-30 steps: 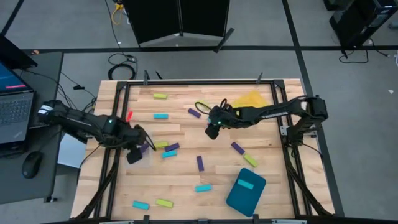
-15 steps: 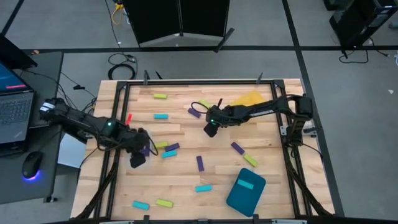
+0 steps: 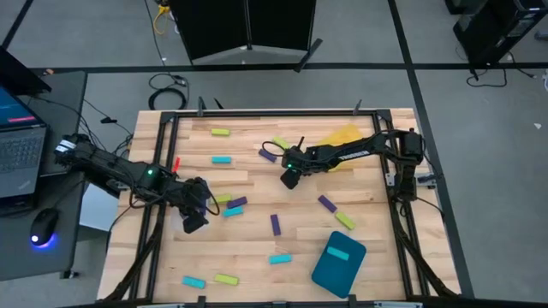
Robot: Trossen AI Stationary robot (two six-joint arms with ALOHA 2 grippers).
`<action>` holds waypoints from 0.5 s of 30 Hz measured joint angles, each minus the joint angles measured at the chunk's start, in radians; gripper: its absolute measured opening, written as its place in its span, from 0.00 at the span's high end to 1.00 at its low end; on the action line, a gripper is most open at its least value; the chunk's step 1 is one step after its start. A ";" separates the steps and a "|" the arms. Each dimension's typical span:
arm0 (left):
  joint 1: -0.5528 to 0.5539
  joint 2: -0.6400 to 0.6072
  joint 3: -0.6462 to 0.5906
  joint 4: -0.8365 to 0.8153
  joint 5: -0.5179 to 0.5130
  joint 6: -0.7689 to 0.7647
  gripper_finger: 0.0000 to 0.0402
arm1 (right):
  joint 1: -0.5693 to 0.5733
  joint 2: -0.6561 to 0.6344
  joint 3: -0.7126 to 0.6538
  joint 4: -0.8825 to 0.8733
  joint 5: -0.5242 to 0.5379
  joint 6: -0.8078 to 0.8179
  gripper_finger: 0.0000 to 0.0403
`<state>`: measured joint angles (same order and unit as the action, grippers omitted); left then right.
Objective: Sort blocks
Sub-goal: Put the light blue block into the blue bin
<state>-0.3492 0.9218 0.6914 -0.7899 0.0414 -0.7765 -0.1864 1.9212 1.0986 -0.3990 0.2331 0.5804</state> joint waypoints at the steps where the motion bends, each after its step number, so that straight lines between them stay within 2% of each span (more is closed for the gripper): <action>1: 0.000 0.000 0.000 0.005 -0.004 0.004 0.19 | 0.000 0.000 -0.001 0.001 -0.003 0.001 0.35; 5: 0.000 0.000 0.000 0.029 -0.034 0.011 0.19 | 0.002 -0.009 -0.002 0.005 -0.003 0.000 0.48; 10: 0.002 0.001 0.000 0.064 -0.169 0.015 0.19 | 0.005 -0.039 -0.008 -0.014 0.011 -0.016 0.73; 15: 0.003 0.001 0.000 0.129 -0.249 0.016 0.20 | 0.008 -0.107 -0.009 -0.008 0.050 -0.059 0.72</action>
<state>-0.3462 0.9230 0.6914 -0.6608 -0.2073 -0.7601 -0.1784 1.8139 1.0901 -0.4068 0.2829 0.5212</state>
